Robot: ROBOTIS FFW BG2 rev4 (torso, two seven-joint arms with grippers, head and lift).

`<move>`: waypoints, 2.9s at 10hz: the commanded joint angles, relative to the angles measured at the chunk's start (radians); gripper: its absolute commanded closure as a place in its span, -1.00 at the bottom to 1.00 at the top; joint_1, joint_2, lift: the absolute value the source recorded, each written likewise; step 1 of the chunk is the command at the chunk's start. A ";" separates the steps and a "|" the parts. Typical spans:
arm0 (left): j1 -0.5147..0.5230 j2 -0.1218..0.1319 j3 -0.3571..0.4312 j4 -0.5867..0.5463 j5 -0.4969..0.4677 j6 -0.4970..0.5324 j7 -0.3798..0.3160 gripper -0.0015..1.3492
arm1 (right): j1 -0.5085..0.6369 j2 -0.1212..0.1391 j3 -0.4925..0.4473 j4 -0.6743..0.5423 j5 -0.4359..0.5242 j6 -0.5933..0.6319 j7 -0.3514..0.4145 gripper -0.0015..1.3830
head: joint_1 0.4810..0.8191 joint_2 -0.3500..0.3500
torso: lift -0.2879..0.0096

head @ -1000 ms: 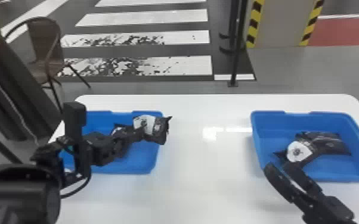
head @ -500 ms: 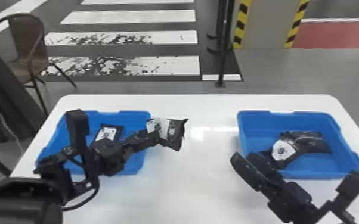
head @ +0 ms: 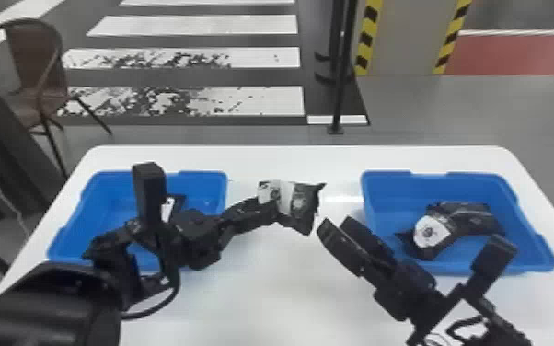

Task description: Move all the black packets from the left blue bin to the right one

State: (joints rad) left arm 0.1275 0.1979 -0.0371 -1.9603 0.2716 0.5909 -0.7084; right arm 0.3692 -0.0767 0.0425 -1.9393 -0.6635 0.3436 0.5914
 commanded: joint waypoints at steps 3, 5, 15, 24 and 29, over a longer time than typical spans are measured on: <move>-0.010 0.000 -0.051 0.010 0.027 0.015 0.004 0.78 | -0.043 0.000 0.029 0.011 0.005 -0.002 -0.010 -0.44 | 0.27 0.05 | -0.01; -0.012 0.002 -0.063 0.015 0.035 0.015 0.004 0.78 | -0.053 -0.002 0.035 0.019 0.029 0.000 -0.015 0.57 | 0.27 0.03 | -0.01; 0.189 -0.054 0.097 -0.117 0.139 -0.191 0.109 -0.82 | -0.119 -0.031 -0.104 0.073 0.029 -0.025 -0.018 0.85 | 0.27 -0.05 | -0.01; 0.533 -0.175 0.338 -0.431 0.079 -0.309 0.273 -0.81 | -0.146 -0.049 -0.268 0.171 0.289 -0.162 -0.093 -0.93 | 0.27 -0.09 | -0.01; 0.412 -0.160 0.438 -0.402 -0.022 -0.176 0.299 -0.80 | 0.176 0.035 -0.266 -0.124 0.418 -0.285 -0.124 -0.75 | 0.27 0.12 | -0.01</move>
State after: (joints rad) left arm 0.5669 0.0359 0.3900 -2.3714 0.2721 0.3863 -0.4102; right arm 0.5135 -0.0492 -0.2241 -2.0434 -0.2478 0.0608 0.4667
